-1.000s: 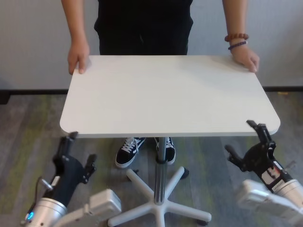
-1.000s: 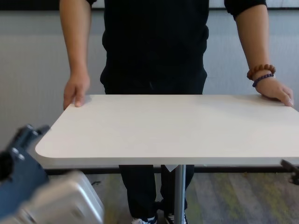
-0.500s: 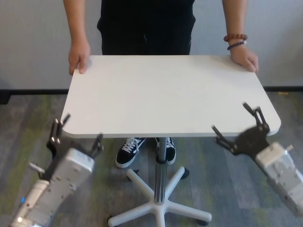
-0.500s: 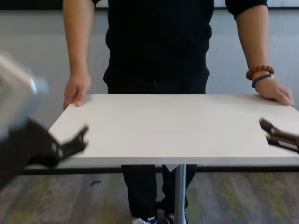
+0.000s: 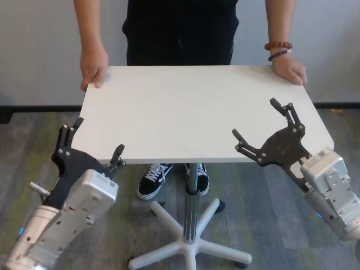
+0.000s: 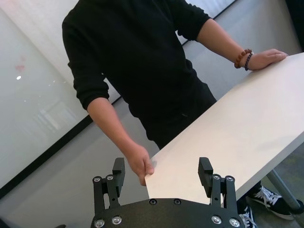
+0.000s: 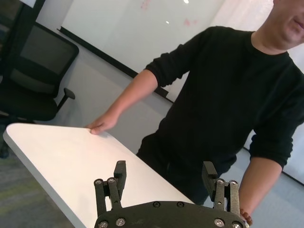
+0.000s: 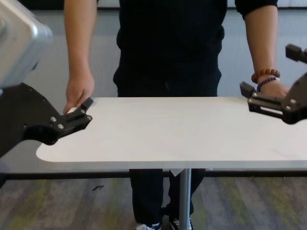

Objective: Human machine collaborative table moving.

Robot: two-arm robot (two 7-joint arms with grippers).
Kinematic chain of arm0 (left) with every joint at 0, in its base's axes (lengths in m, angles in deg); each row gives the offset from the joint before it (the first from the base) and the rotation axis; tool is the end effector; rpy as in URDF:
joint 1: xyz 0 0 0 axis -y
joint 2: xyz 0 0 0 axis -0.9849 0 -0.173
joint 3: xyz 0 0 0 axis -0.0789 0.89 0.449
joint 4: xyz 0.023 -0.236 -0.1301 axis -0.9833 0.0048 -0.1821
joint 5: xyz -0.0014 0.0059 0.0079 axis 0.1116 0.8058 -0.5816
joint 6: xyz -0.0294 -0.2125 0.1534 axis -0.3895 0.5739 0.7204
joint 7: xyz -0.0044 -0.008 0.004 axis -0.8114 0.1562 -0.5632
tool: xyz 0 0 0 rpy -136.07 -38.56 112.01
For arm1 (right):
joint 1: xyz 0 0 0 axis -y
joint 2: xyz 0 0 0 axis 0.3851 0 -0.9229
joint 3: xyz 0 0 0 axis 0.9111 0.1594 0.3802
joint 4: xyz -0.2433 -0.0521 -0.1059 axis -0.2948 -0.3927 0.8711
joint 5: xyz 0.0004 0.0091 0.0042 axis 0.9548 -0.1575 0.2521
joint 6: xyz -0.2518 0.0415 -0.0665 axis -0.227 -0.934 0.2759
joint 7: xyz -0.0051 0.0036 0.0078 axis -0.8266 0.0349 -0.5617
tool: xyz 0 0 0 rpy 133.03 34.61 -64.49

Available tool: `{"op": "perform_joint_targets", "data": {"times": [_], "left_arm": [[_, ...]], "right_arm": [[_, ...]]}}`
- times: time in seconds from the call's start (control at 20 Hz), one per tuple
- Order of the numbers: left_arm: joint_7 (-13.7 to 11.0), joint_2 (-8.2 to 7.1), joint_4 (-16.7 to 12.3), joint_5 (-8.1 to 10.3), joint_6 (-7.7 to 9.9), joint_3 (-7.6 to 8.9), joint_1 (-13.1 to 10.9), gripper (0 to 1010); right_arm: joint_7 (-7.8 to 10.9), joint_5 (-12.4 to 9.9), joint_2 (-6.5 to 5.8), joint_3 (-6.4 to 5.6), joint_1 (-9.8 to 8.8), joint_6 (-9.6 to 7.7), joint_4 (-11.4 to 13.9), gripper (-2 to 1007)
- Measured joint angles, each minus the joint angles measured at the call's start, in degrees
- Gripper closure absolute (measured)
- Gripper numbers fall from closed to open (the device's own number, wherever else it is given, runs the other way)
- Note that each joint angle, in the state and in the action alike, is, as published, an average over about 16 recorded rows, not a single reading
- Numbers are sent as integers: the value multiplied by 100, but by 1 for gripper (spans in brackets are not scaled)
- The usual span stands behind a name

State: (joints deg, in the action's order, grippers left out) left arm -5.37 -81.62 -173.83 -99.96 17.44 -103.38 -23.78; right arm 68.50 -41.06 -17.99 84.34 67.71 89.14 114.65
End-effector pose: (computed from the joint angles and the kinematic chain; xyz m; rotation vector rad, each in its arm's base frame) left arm 0.2076 -0.0030 -0.2518 0.3035 -0.6726 1.2803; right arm 0.2707 -0.0387 -0.2639 -0.1392 -0.6356 -1.0046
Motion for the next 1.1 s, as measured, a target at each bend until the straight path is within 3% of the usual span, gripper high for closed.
{"op": "perform_joint_targets", "data": {"times": [0.25,0.55,1.1], "left_arm": [[-27,-41,-174,-148,19,47,-142,10],[-37,-66,-200,-201,-49,91,-243,10],[-40,-73,-156,-209,-88,94,-245,10]], "right_arm": [[172,-81,36,-6,-38,-90,157,4],[297,-119,44,-16,-102,-166,208,4],[323,-100,32,-9,-113,-180,177,4]]}}
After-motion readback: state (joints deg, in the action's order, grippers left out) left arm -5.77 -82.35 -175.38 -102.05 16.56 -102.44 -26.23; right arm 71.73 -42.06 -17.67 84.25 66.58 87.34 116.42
